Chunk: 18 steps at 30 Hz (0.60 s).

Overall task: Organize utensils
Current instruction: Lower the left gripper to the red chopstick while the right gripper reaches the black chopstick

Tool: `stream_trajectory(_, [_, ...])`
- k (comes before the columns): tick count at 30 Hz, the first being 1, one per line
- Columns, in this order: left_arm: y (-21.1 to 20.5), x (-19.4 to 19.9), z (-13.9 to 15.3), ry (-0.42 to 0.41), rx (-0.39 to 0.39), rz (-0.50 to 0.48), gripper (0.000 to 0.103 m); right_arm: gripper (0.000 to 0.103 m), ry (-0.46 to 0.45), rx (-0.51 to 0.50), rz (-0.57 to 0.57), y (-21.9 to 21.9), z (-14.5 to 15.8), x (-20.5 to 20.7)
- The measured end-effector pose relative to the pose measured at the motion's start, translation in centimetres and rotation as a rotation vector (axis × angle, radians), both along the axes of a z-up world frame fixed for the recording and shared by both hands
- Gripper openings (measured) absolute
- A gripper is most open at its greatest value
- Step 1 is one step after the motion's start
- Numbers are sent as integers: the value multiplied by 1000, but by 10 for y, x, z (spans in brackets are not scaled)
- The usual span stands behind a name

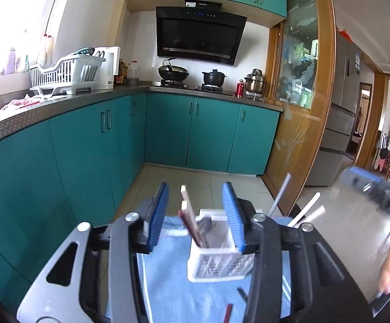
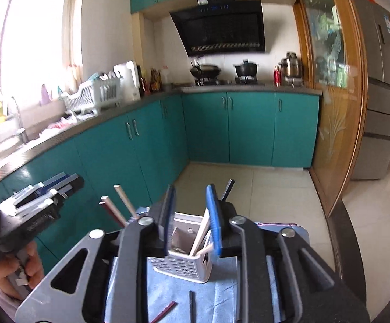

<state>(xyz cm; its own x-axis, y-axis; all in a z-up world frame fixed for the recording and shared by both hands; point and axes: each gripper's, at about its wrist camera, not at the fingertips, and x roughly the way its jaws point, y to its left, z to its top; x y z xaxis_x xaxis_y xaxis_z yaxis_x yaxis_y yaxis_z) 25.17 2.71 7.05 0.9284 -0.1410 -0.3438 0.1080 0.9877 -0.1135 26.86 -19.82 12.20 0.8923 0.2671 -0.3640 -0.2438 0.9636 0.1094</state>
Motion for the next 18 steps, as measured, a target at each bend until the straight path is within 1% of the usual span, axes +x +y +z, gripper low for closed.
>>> stream_trajectory(1, [-1,-6,-5,7,15,-1,53,32,-6,11,10,-5,0,-11])
stream_trajectory(2, [-2,-13,-13,26,38,-4,63,33,-7,26,28,-11,-1,-24])
stream_trajectory(3, [-5,-18,-25,55,63,-7,67,36,-1,43,46,-18,-5,-37])
stream_trajectory(4, [-7,-20,-36,82,78,-11,67,41,8,60,55,-23,-9,-44])
stream_trajectory(5, [-10,-21,-55,139,94,-15,67,42,27,84,56,-30,-19,-53])
stream_trajectory(7, [-16,-17,-97,291,114,-37,67,43,93,109,46,-37,-46,-59])
stream_trajectory(8, [-19,-17,-114,342,115,-53,67,43,146,101,43,-38,-63,-57])
stream_trajectory(9, [-22,-16,-130,390,112,-69,67,43,232,80,30,-36,-90,-50])
stream_trajectory(10, [-28,-16,-151,456,111,-91,67,43,312,60,16,-33,-114,-42])
stream_trajectory(11, [-31,-16,-163,494,117,-102,67,43,373,48,2,-31,-133,-36])
stream_trajectory(12, [-37,-17,-175,536,134,-117,67,43,467,42,-24,-29,-162,-28])
stream_trajectory(14, [-49,-22,-194,590,172,-145,68,42,568,38,-24,-22,-196,-22])
stream_trajectory(15, [-54,-25,-201,609,188,-159,68,42,601,18,-15,-16,-208,-22])
stream_trajectory(18, [-65,-31,-217,658,207,-198,68,42,658,-36,0,-2,-230,-25])
